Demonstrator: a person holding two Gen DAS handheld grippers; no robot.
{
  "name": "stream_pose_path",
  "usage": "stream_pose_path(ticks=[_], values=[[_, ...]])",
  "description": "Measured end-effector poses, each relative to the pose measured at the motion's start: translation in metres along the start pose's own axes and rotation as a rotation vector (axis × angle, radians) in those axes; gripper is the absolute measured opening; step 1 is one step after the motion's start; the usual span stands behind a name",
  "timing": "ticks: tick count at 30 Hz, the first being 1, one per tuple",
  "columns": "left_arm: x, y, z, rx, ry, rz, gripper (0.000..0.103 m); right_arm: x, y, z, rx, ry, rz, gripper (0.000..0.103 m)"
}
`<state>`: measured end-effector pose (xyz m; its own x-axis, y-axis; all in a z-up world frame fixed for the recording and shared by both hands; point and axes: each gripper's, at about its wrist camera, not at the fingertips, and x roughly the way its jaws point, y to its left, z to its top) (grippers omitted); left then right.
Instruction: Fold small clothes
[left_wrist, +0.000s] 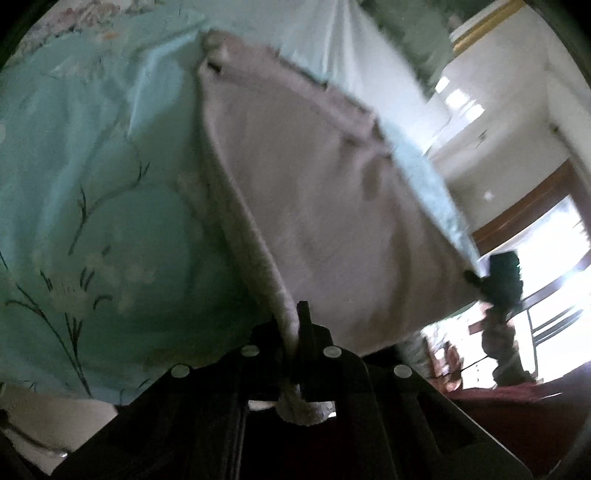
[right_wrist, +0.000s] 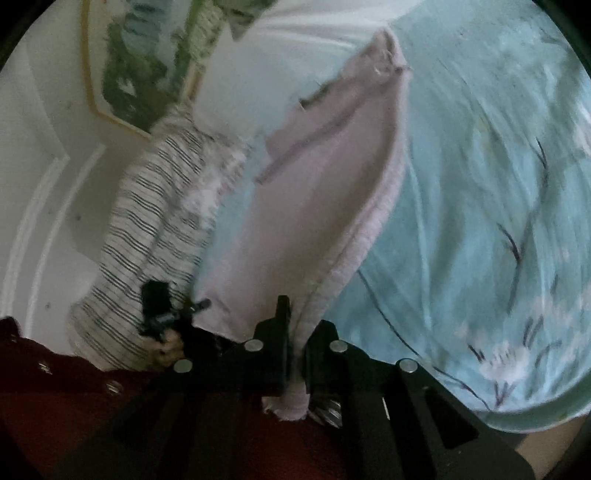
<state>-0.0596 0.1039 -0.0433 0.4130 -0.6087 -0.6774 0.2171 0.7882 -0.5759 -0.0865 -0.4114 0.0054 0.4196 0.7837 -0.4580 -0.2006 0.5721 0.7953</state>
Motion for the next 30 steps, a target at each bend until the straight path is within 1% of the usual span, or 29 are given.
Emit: stream_pose_path(ticks=[3, 5, 8, 11, 14, 16, 20, 21, 22, 24, 26, 27, 28, 30], values=[[-0.017, -0.001, 0.014, -0.022, -0.074, -0.046, 0.003, -0.006, 0.017, 0.019, -0.022, -0.054, 0.057, 0.007], [-0.027, -0.004, 0.028, -0.03, -0.129, -0.066, 0.003, -0.007, 0.027, 0.036, -0.041, -0.091, 0.078, 0.007], [-0.037, -0.009, 0.058, -0.025, -0.204, -0.064, 0.003, -0.005, 0.038, 0.068, -0.068, -0.139, 0.072, 0.007], [-0.041, -0.013, 0.093, -0.003, -0.277, -0.062, 0.003, -0.001, 0.037, 0.102, -0.088, -0.183, 0.064, 0.007], [-0.037, -0.022, 0.133, 0.026, -0.334, -0.036, 0.003, 0.006, 0.032, 0.143, -0.083, -0.237, 0.05, 0.007], [-0.034, -0.027, 0.165, 0.053, -0.37, -0.014, 0.003, 0.014, 0.028, 0.171, -0.09, -0.26, 0.016, 0.007], [-0.018, -0.027, 0.222, 0.077, -0.396, 0.033, 0.003, 0.037, 0.011, 0.226, -0.073, -0.271, -0.049, 0.007], [-0.008, -0.024, 0.241, 0.071, -0.398, 0.052, 0.003, 0.042, 0.006, 0.236, -0.069, -0.27, -0.065, 0.007], [-0.002, -0.02, 0.25, 0.066, -0.397, 0.062, 0.003, 0.052, -0.001, 0.252, -0.061, -0.27, -0.091, 0.007], [0.017, -0.008, 0.276, 0.042, -0.39, 0.084, 0.003, 0.067, -0.014, 0.276, -0.04, -0.27, -0.106, 0.007], [0.036, 0.005, 0.298, 0.016, -0.383, 0.099, 0.003, 0.08, -0.022, 0.293, -0.043, -0.263, -0.138, 0.007], [0.048, 0.014, 0.311, -0.001, -0.375, 0.112, 0.003, 0.087, -0.025, 0.301, -0.05, -0.256, -0.166, 0.007], [0.055, 0.021, 0.317, -0.012, -0.367, 0.118, 0.003, 0.097, -0.031, 0.31, -0.053, -0.247, -0.196, 0.007], [0.074, 0.036, 0.334, -0.034, -0.347, 0.136, 0.003, 0.109, -0.043, 0.322, -0.041, -0.237, -0.215, 0.007]])
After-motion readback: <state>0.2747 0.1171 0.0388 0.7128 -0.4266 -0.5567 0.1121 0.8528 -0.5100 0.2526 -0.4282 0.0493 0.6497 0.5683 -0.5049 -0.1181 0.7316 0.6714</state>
